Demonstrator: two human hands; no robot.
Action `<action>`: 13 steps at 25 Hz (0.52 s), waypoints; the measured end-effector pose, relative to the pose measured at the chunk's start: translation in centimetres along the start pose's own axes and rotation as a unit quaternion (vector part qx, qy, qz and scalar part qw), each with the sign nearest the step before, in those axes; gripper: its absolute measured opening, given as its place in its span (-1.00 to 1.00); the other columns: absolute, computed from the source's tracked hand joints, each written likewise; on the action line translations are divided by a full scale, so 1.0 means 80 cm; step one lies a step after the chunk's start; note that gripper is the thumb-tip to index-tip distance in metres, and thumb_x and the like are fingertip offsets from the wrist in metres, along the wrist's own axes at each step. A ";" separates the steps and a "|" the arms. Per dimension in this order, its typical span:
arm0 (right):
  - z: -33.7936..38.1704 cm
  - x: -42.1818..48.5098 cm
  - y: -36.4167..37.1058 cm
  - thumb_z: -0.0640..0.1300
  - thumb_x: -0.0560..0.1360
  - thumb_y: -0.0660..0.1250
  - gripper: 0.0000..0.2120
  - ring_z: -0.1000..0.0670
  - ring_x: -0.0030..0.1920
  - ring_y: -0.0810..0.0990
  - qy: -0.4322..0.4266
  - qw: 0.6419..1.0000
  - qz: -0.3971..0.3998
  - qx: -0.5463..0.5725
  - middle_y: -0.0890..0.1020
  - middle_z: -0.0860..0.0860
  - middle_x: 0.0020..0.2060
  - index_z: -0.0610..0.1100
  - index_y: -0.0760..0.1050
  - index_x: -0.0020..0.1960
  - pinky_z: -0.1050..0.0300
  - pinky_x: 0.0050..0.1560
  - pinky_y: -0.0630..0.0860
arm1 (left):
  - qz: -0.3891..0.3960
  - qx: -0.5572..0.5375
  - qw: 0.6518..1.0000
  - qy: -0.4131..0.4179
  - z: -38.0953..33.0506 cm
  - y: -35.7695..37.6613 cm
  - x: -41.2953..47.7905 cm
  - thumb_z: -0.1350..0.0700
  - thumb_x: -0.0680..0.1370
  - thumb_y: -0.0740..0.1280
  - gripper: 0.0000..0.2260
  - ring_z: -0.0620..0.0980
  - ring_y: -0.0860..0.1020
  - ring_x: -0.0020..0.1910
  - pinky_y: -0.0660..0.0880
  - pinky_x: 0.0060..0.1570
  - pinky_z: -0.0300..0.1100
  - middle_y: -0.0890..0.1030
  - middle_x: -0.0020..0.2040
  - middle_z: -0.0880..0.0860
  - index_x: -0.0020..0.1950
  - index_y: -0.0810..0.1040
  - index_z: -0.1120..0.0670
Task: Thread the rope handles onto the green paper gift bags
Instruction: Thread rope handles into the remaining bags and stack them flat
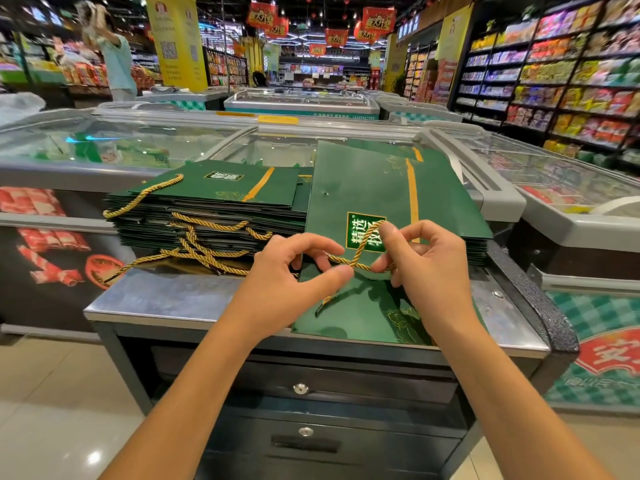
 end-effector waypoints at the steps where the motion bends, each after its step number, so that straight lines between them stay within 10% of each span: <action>1: 0.000 0.000 -0.001 -0.03 0.60 0.40 -0.74 0.03 -0.52 0.47 0.007 1.000 -0.004 0.015 0.70 -0.09 -0.39 -0.20 0.49 -0.13 0.21 -0.41 0.46 | 0.020 0.012 1.000 -0.008 0.001 -0.001 -0.001 -0.23 0.40 0.49 -0.70 -0.10 0.40 -0.04 0.36 0.01 -0.14 0.60 -0.09 -0.20 0.10 0.59 -0.28; 8: -0.009 0.005 -0.005 -0.10 0.63 0.34 -0.81 0.08 -0.47 0.52 0.027 0.997 -0.016 0.074 0.71 -0.13 -0.31 -0.24 0.50 0.01 0.30 -0.43 0.41 | 0.007 0.038 0.998 0.045 0.006 0.002 0.000 -0.01 0.48 0.46 -0.78 -0.02 0.49 -0.05 0.42 0.10 0.13 0.66 -0.09 -0.24 0.09 0.58 -0.23; 13: -0.009 -0.004 -0.006 -0.20 0.43 0.30 -0.59 0.09 0.26 0.53 -0.151 0.988 0.003 -0.039 0.60 0.09 0.21 0.01 0.53 0.26 0.06 0.08 0.50 | -0.062 -0.044 0.996 0.040 0.001 0.002 -0.001 0.19 0.49 0.51 -0.79 -0.19 0.61 -0.08 0.50 0.00 -0.13 0.69 -0.13 -0.14 0.04 0.58 -0.02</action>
Point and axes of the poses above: each hand's wrist, its own x-axis towards the middle knuckle, its own y-axis out of the palm, z = x × y, the point moved 1 cm from there along x, towards the middle knuckle
